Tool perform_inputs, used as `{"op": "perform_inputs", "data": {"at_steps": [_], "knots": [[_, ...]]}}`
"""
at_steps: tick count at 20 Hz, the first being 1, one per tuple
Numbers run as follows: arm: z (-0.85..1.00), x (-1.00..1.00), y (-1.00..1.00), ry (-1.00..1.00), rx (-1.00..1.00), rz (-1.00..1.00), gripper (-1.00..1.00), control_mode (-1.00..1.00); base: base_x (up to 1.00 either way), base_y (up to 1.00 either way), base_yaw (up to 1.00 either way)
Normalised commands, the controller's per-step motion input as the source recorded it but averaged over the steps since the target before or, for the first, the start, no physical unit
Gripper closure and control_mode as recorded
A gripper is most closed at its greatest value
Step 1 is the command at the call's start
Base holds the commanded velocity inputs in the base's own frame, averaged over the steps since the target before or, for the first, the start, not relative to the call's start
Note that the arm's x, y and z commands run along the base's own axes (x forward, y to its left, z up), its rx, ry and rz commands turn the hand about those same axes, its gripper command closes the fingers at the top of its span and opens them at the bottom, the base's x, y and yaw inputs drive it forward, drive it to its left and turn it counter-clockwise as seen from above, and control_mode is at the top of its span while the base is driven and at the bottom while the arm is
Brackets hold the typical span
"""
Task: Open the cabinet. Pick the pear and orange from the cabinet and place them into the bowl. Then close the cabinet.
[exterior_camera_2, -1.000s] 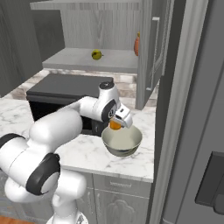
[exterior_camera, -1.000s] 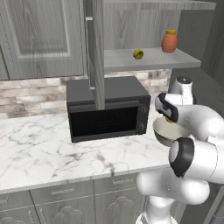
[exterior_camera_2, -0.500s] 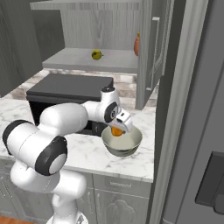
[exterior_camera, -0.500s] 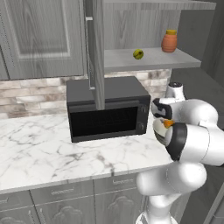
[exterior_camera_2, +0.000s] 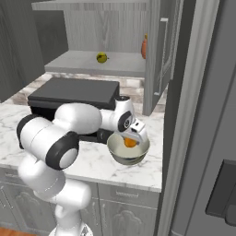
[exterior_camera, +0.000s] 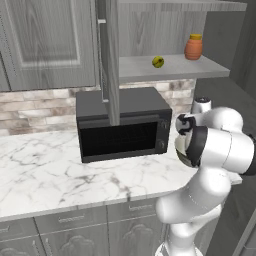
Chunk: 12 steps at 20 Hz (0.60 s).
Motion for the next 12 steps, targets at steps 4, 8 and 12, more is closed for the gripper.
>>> {"op": "perform_inputs", "data": {"at_steps": [4,8,12], "knots": [[-0.23,0.29,0.00,0.00,0.00,0.00,1.00,-1.00,0.00,0.00,0.00],[-0.20,0.35,0.00,0.00,0.00,0.00,1.00,-1.00,0.00,0.00,0.00],[-0.26,0.12,0.00,0.00,0.00,0.00,1.00,-1.00,0.00,0.00,0.00]]}}
